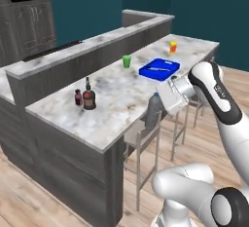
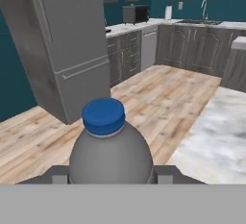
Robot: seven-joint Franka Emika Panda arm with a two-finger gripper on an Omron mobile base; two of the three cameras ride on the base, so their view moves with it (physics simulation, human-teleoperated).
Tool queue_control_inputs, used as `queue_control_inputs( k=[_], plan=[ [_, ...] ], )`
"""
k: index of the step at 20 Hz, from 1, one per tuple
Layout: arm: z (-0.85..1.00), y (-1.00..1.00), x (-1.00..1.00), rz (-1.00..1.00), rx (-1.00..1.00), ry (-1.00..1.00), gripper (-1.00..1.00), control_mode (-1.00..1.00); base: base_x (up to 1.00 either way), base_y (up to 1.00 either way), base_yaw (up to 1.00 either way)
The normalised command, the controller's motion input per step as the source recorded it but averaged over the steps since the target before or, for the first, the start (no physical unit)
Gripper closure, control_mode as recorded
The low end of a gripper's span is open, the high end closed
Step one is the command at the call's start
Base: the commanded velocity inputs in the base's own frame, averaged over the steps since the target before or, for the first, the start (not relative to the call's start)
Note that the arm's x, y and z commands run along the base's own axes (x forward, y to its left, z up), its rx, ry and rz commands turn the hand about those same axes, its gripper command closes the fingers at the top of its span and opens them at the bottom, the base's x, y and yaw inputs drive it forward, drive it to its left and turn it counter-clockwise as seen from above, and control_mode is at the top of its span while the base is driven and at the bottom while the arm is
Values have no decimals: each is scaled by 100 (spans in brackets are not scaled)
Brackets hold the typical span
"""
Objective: Place the drinks on the dining counter in a tight cluster.
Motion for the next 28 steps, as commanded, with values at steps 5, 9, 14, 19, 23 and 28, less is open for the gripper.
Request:
queue_control_inputs(
  k=[5, 9, 14, 19, 23, 28],
  plan=[
    [0, 0, 0, 0, 0, 0, 100, 100, 51, -35, 26],
    [0, 0, 0, 0, 0, 0, 100, 100, 64, -13, 16],
    [0, 0, 0, 0, 0, 0, 100, 100, 73, -2, 6],
    [0, 0, 0, 0, 0, 0, 100, 100, 58, 5, 2],
    [0, 0, 0, 0, 0, 0, 100, 100, 7, 1, 0],
    [0, 0, 0, 0, 0, 0, 100, 100, 0, 0, 0]
  ],
)
